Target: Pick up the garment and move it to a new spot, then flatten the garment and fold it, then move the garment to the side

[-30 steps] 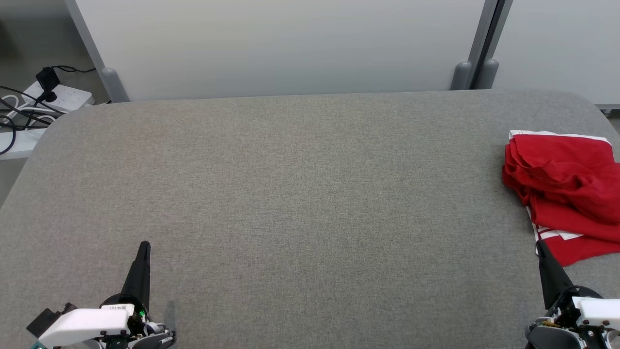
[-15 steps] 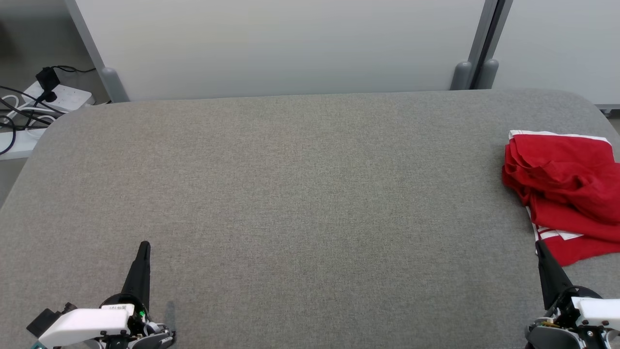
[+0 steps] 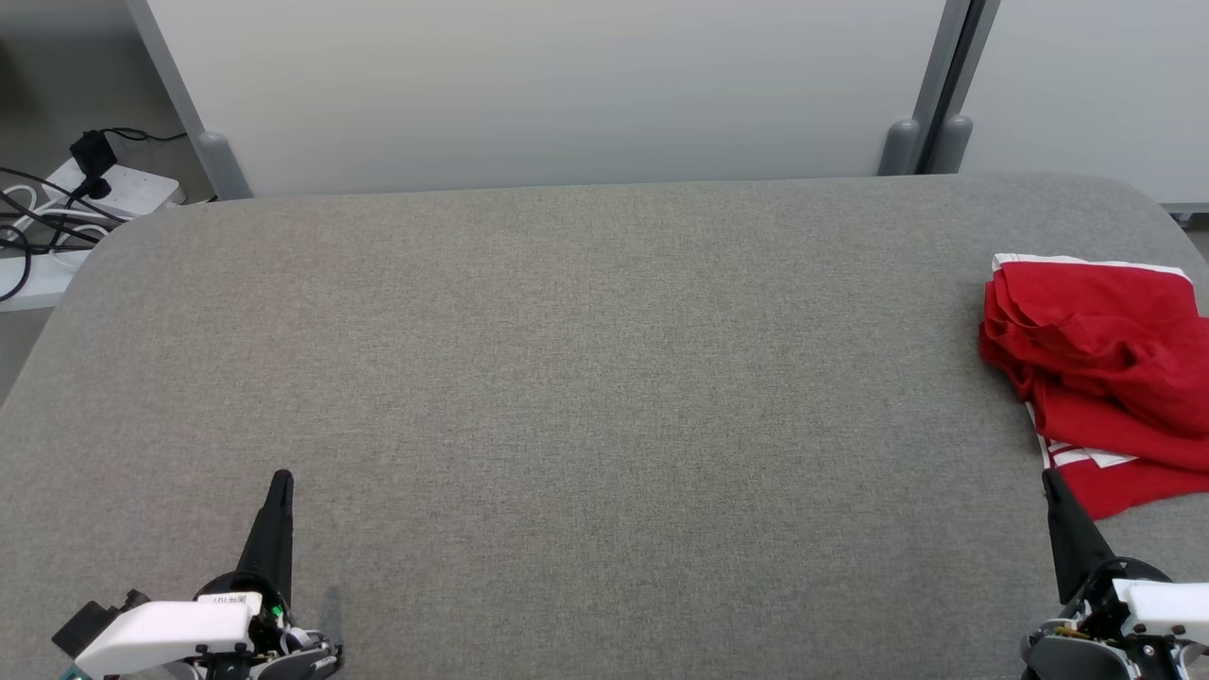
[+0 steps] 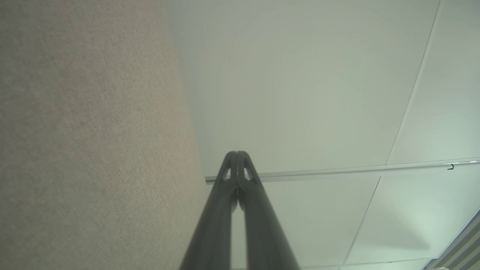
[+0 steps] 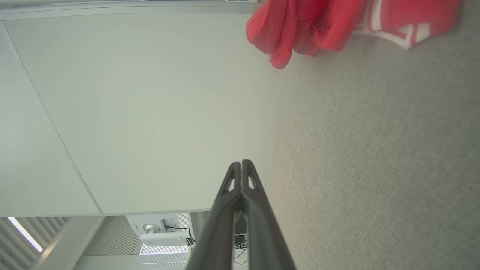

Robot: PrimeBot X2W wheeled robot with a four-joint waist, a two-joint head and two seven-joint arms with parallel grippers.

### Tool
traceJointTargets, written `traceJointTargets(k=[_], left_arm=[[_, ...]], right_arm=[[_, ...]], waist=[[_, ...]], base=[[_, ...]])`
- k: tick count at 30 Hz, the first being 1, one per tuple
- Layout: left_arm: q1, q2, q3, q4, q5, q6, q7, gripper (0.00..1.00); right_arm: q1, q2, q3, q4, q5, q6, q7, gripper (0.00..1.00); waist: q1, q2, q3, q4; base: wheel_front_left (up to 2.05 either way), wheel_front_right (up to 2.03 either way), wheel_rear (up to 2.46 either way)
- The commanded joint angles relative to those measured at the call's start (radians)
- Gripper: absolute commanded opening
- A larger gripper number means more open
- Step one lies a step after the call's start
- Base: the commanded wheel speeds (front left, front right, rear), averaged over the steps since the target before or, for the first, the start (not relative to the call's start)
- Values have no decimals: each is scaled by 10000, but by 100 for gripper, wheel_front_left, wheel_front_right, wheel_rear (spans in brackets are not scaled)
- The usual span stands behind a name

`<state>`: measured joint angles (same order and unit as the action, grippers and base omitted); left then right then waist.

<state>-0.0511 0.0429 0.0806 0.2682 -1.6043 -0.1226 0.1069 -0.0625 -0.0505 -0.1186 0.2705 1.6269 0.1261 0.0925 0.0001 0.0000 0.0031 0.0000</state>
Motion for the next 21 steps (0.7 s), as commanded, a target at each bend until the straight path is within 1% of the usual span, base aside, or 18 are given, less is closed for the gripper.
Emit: traceJointTargets(k=[1,21], left_arm=[[-569,74,333,-229,-42,-81,64,0],[-569,74,332,-230,-43,-81,64,0]], right_arm=[[-440,-108,198,-265,-59,46,87,0],[-444,-82,161,-263,-90,46,117,0]], waist=[[0,0,0,0],[-1,0,0,0]], base=[[0,0,0],[0,0,0]])
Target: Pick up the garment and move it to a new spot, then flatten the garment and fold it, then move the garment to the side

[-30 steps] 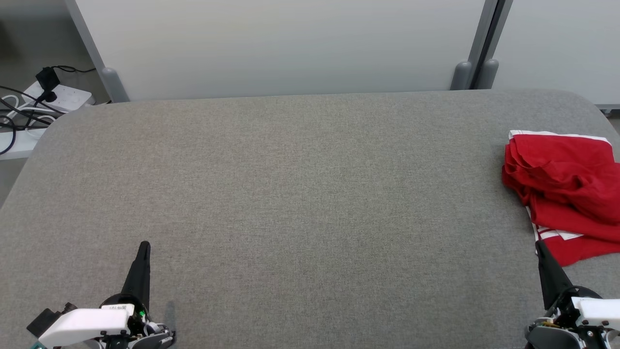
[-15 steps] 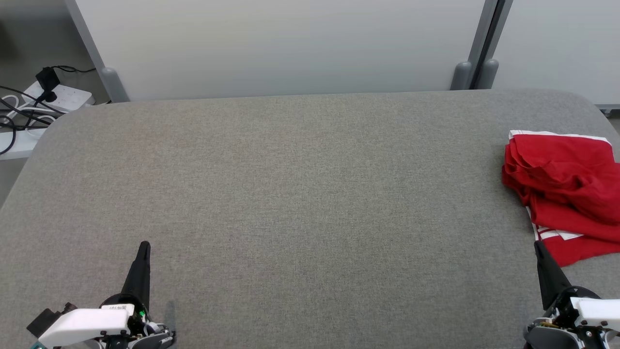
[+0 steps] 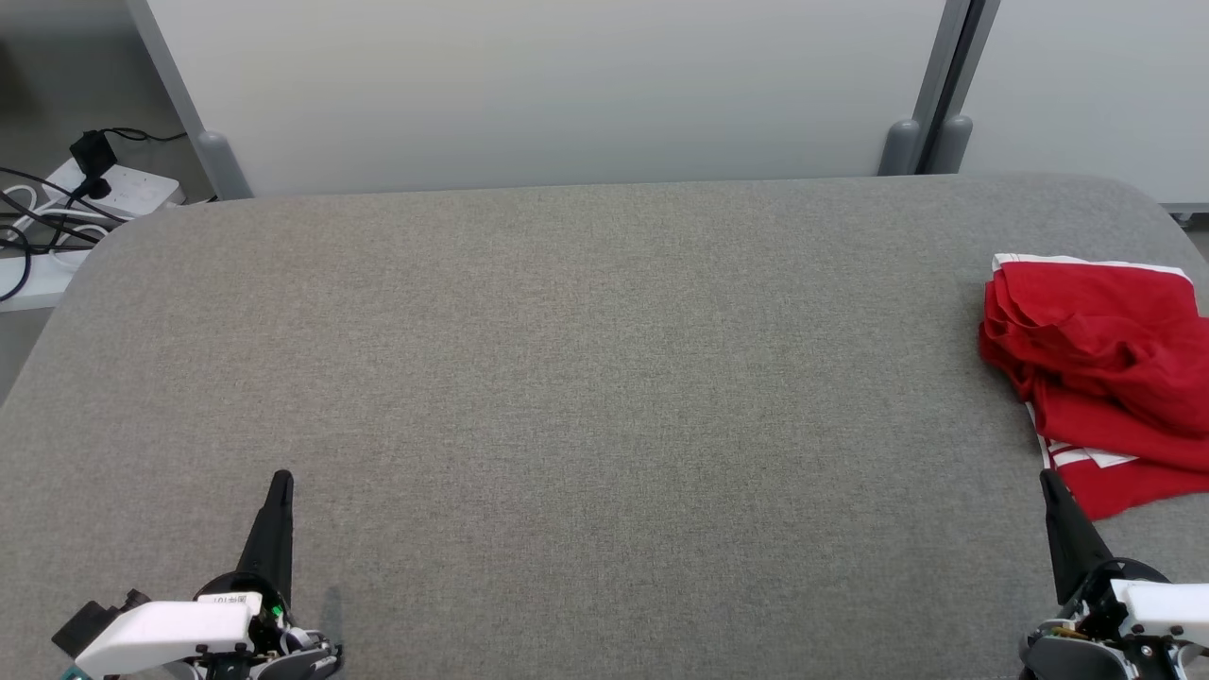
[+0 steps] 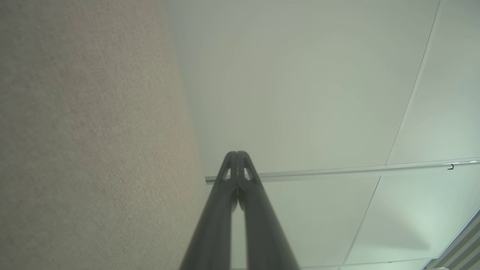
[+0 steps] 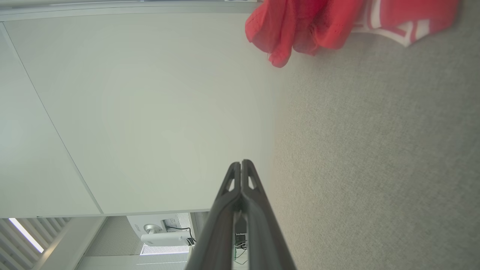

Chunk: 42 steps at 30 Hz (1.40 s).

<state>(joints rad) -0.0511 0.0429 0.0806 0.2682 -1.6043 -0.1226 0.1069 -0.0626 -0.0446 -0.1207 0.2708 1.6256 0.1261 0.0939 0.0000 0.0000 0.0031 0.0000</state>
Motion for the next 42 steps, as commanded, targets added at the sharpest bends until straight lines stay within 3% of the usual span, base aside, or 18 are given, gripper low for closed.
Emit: traceJointTargets(k=[1,42], left_arm=[[-569,74,332,-230,-43,-81,64,0],[-569,74,331,-230,-44,-81,63,0]], right_arm=[[-443,-140,180,-267,-78,46,104,0],[-448,-103,126,-264,-123,46,148,0]], waist=[[0,0,0,0],[0,0,0,0]], base=[[0,0,0],[0,0,0]])
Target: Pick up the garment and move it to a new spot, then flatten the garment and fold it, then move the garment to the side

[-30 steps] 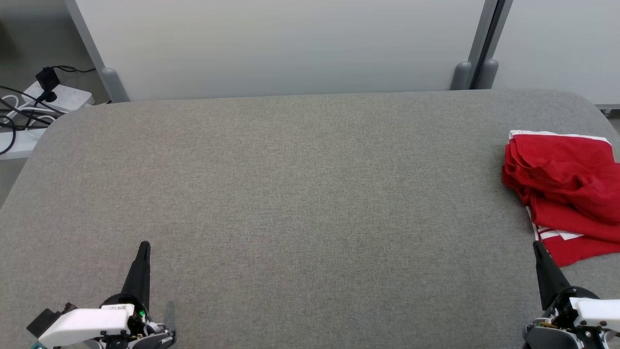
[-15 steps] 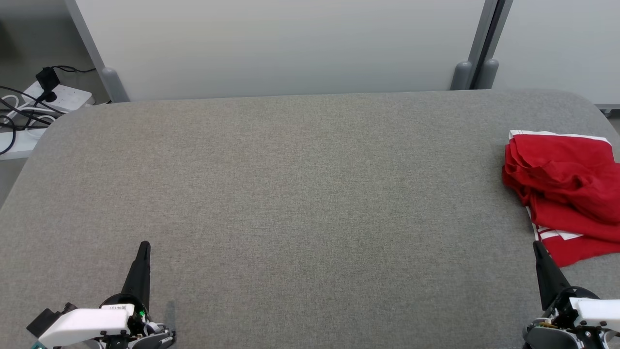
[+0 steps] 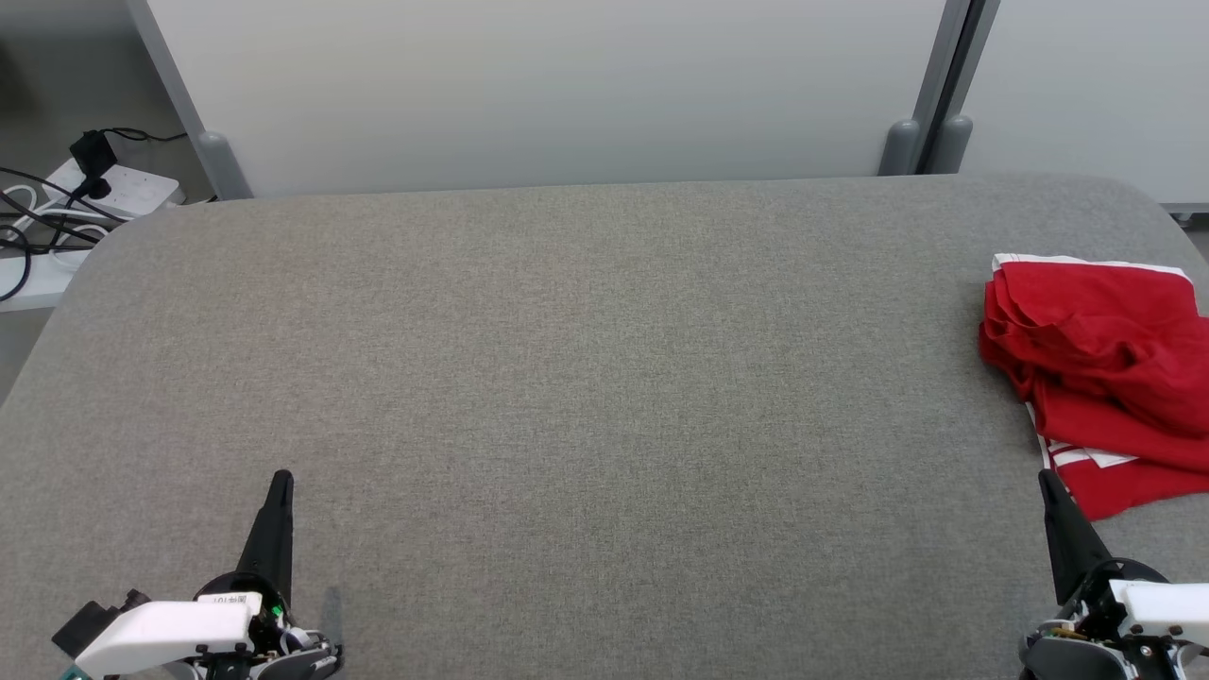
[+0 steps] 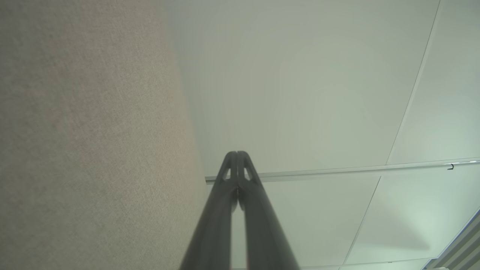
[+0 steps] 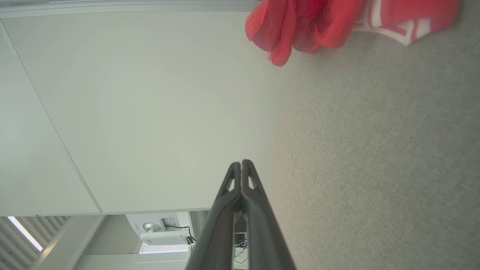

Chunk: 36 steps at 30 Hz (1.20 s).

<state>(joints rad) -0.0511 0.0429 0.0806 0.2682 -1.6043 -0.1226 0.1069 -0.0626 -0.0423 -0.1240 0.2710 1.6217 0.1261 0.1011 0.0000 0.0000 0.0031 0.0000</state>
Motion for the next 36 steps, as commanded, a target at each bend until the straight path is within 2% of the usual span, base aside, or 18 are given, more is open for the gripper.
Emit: traceJointTargets(k=[1,36], left_arm=[[-569,74,331,-231,-44,-81,63,0],[-569,74,330,-231,-45,-81,62,0]], right_arm=[[-448,-125,158,-266,-85,46,76,0],[-451,-106,129,-264,-109,46,99,0]], waist=[[0,0,0,0],[0,0,0,0]], base=[[0,0,0],[0,0,0]])
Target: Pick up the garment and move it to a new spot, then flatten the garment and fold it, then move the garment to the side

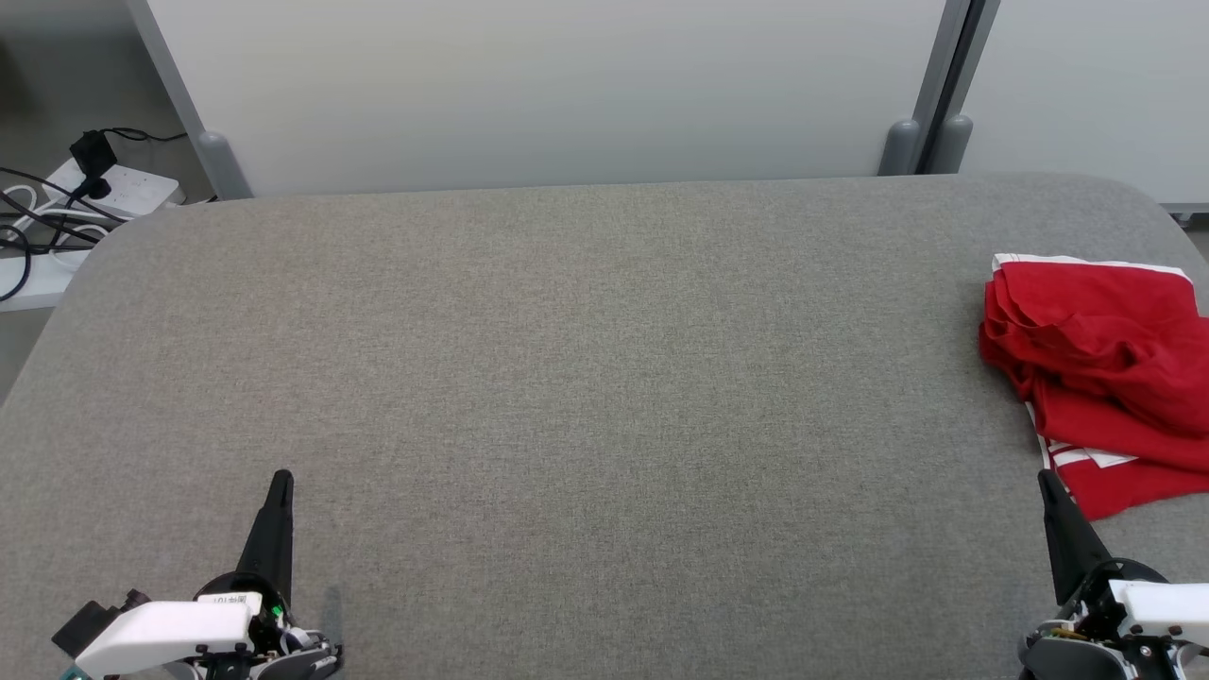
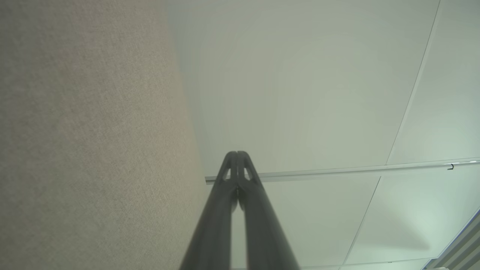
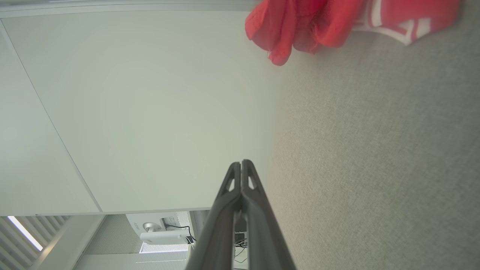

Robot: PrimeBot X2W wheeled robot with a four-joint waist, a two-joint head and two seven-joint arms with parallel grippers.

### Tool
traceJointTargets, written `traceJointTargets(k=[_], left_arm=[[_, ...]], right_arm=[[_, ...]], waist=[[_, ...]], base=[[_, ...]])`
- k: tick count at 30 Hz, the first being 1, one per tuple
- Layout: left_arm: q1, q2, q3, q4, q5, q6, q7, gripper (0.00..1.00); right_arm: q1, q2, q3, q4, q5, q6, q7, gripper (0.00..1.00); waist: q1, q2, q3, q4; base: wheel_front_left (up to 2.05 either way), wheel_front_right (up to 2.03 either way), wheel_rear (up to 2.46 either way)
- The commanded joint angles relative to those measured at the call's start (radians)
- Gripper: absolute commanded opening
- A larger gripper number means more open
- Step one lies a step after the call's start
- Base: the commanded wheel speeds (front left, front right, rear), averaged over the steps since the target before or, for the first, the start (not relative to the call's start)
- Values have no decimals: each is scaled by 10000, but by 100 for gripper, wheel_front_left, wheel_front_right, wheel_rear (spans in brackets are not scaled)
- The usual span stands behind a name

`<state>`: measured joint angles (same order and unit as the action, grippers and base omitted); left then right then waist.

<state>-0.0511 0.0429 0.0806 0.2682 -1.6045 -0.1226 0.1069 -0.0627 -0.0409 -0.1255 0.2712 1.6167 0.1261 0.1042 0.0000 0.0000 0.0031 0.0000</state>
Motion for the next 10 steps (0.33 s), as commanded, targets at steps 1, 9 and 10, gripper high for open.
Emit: traceJointTargets(k=[1,9,10], left_arm=[[-569,74,330,-231,-43,-81,62,0],[-569,74,330,-231,-43,-81,62,0],[-569,74,330,-231,-43,-81,62,0]], right_arm=[[-450,-119,144,-266,-60,46,69,0],[-450,-116,140,-266,-63,46,72,0],[-450,-116,139,-266,-64,46,72,0]], waist=[[0,0,0,0],[0,0,0,0],[0,0,0,0]], base=[[0,0,0],[0,0,0],[0,0,0]])
